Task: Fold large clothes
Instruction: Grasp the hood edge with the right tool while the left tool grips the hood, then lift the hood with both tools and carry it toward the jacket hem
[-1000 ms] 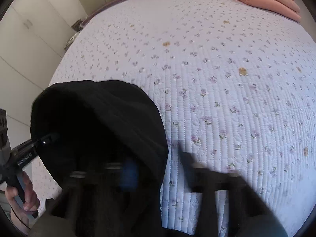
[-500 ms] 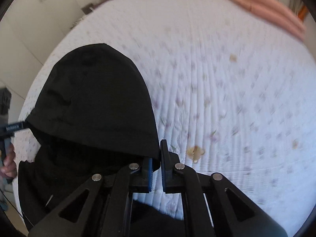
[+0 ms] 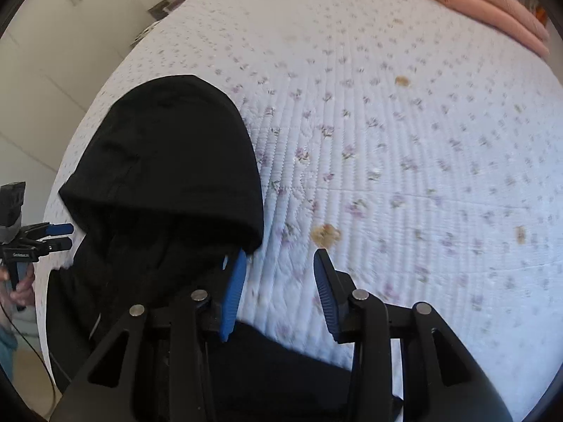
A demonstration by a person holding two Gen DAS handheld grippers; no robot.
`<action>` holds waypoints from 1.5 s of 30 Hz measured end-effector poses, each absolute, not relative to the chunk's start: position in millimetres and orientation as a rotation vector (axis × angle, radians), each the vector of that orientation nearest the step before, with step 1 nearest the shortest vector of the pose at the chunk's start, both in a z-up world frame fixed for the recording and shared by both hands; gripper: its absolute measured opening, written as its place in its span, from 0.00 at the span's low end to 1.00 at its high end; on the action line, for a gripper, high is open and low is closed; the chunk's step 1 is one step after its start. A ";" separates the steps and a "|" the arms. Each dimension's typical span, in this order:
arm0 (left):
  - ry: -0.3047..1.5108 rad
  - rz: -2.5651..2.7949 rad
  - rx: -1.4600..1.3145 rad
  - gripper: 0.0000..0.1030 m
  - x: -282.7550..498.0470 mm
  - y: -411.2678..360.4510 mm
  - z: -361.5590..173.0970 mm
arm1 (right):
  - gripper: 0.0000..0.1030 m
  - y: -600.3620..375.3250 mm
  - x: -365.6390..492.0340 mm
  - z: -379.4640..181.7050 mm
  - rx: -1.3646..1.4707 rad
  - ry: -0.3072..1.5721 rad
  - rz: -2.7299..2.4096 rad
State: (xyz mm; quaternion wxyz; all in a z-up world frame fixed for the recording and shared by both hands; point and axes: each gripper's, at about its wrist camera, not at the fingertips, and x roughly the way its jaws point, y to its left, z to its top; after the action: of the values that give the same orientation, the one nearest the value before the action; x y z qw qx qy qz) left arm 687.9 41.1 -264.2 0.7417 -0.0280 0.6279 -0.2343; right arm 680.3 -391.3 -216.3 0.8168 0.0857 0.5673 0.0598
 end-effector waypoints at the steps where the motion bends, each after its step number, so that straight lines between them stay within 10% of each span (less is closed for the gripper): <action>1: 1.359 -0.521 -0.068 0.74 684.5 43.6 -256.2 | 0.42 -393.0 676.8 -207.5 0.186 1.198 0.134; 9: 1.043 -0.678 -0.182 0.74 720.2 -11.3 -166.0 | 0.42 -347.1 722.3 -164.1 0.224 1.088 0.231; 22: 1.198 -0.563 0.004 0.65 751.1 -56.9 -277.4 | 0.40 -313.8 754.6 -268.8 0.196 1.248 0.275; 37: 1.052 -0.522 -0.030 0.66 756.7 -8.0 -197.3 | 0.43 -352.2 740.7 -224.1 0.103 1.229 0.283; 45: 1.206 -0.573 -0.190 0.65 811.8 -8.3 -248.1 | 0.43 -398.1 753.4 -256.1 0.320 1.313 0.335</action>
State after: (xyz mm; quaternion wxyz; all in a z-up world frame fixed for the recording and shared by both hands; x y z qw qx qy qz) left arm 811.8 -8.3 -248.1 0.7812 -0.0881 0.5582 -0.2653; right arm 753.4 -398.1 -256.1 0.7674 0.1472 0.6046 0.1545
